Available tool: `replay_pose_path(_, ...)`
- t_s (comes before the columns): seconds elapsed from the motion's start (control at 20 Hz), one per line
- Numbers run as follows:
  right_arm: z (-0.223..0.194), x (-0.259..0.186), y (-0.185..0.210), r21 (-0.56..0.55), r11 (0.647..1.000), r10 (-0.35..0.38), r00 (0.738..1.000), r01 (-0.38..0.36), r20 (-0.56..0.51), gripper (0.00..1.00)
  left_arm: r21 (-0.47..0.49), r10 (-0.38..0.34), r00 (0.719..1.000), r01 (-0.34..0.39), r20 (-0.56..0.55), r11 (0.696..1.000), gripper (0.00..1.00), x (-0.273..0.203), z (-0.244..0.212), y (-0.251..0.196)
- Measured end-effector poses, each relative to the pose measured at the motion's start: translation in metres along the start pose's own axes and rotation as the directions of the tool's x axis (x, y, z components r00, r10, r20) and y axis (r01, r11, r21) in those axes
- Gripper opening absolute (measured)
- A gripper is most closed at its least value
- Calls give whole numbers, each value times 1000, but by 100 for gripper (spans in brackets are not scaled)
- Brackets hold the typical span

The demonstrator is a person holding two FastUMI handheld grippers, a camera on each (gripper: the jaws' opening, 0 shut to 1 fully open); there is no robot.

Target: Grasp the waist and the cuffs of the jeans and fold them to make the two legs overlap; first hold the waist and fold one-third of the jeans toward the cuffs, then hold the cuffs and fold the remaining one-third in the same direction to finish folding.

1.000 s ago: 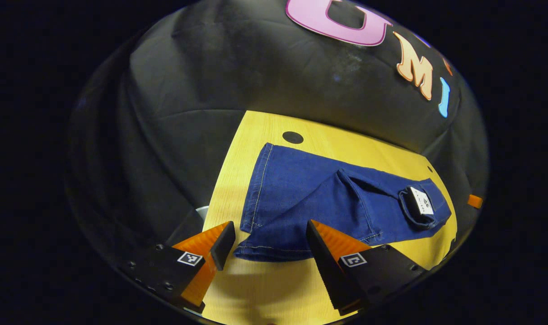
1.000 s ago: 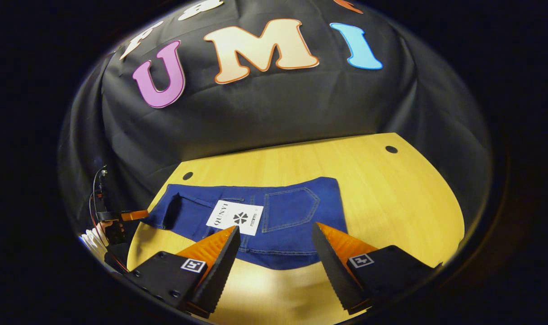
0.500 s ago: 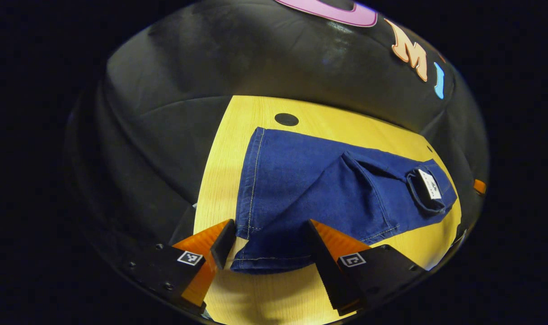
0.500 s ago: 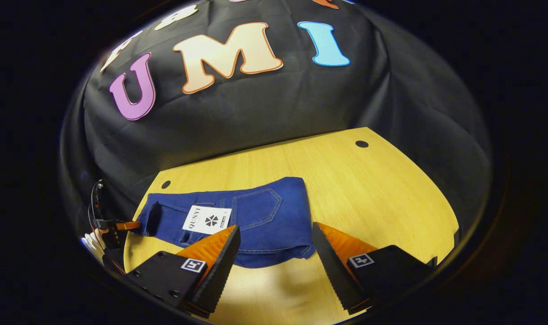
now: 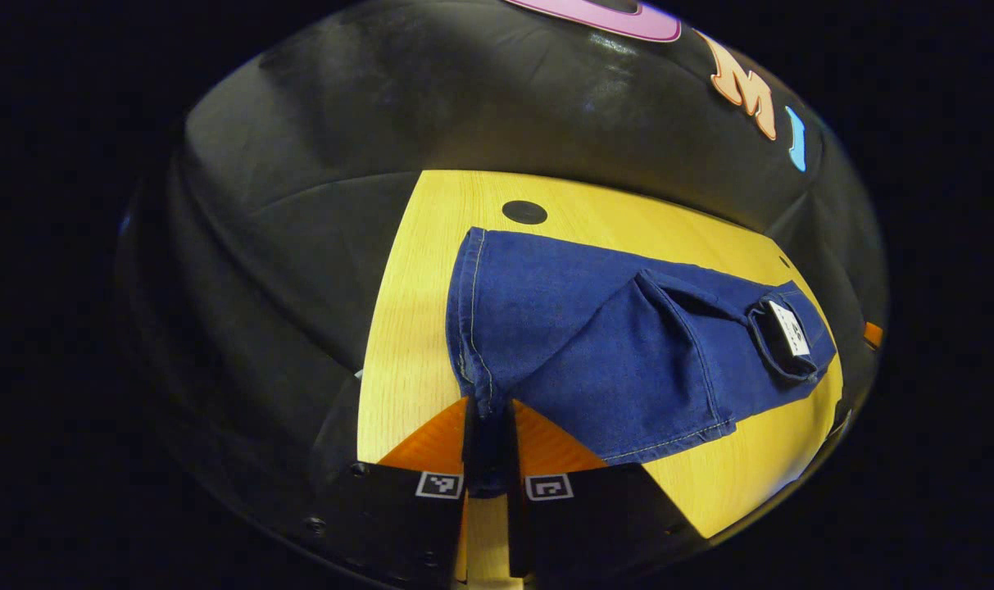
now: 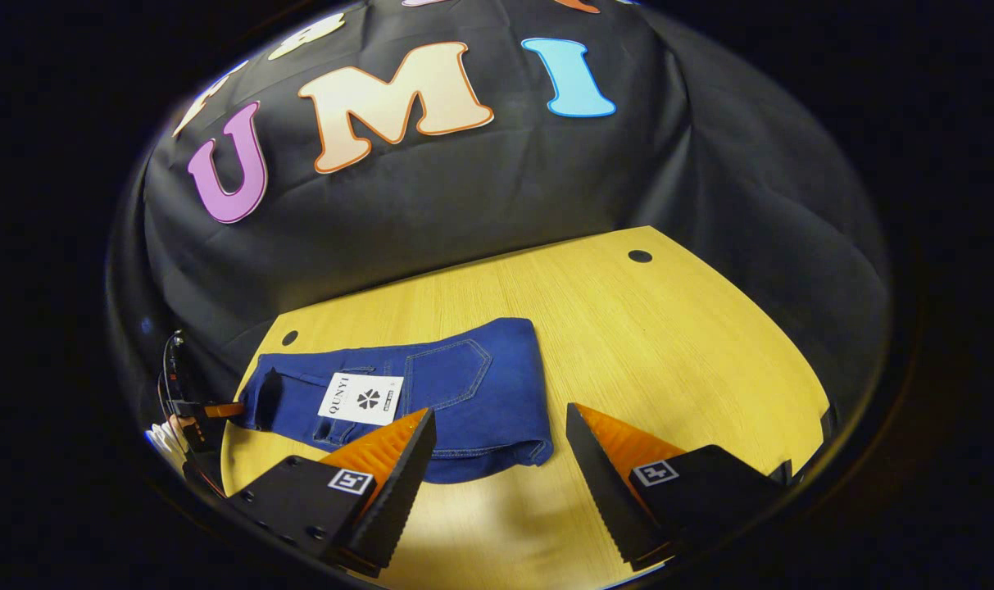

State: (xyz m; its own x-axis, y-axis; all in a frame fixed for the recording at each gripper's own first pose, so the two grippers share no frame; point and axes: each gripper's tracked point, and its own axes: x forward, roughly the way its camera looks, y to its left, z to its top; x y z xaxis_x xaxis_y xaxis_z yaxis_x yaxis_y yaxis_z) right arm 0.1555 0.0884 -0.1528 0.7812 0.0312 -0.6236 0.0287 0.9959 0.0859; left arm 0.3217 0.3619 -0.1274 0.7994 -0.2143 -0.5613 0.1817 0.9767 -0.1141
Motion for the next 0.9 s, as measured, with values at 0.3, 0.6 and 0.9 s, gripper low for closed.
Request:
replay_pose_path(0.3, 5, -3, -11, 14, 1000, -14, 1000, 13, 16, 98, 36, 41, 999, -41, 4, 998, 0, -11, 9, -4)
replay_pose_path(0.6, 3, -1, -24, 51, 999, -16, 1000, 15, 13, 99, 24, -38, 988, 35, 148, 999, 0, -59, 65, -57)
replay_pose_path(0.9, 7, 2, -34, 64, 998, 8, 1000, -9, 10, 98, 86, -222, 929, 206, 296, 975, 0, -94, 130, -175)
